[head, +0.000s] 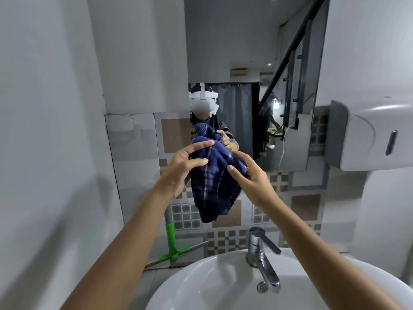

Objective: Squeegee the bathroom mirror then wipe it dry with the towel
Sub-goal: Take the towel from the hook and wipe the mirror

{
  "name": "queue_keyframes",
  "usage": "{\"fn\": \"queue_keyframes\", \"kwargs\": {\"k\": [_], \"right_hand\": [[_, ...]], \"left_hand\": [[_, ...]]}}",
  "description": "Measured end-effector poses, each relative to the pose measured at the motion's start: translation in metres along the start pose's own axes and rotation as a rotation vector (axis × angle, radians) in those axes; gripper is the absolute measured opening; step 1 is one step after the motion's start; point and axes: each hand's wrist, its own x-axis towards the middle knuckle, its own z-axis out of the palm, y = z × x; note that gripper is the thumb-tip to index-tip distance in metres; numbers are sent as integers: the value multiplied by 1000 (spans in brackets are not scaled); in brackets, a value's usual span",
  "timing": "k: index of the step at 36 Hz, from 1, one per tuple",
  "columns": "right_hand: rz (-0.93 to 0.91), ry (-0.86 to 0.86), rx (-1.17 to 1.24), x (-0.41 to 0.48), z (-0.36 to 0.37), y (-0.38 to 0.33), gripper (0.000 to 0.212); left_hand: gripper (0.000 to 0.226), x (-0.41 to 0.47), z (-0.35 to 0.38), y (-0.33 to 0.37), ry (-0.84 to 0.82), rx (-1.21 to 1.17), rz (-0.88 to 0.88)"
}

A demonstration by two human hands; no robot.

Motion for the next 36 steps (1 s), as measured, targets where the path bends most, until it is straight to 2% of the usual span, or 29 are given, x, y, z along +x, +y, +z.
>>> {"fn": "queue_keyframes", "kwargs": {"k": [5, 9, 14, 17, 21, 23, 30, 36], "right_hand": [[0, 41, 69, -1, -6, -4, 25], [-12, 41, -67, -1, -13, -1, 28], [-16, 71, -192, -5, -19, 7, 28], [-10, 105, -228, -10, -23, 14, 29], [-22, 160, -261, -12, -33, 22, 29], [-28, 163, -249, -10, -42, 25, 27], [-98, 209, -259, 27, -88, 18, 30], [-265, 271, -275, 108, -123, -32, 28]], "left_hand": [[39, -3, -7, 2, -72, 15, -58], [35, -5, -21, -3, -106, 176, -148], [38, -8, -28, -30, -65, 222, -175], [42, -8, -22, -48, 36, 205, -163], [38, -3, -4, -66, 212, 235, -91], [39, 2, 7, -69, 245, 252, -42], [46, 43, 31, -46, 134, 307, 122], [58, 115, 37, 17, 90, 443, 299]]}}
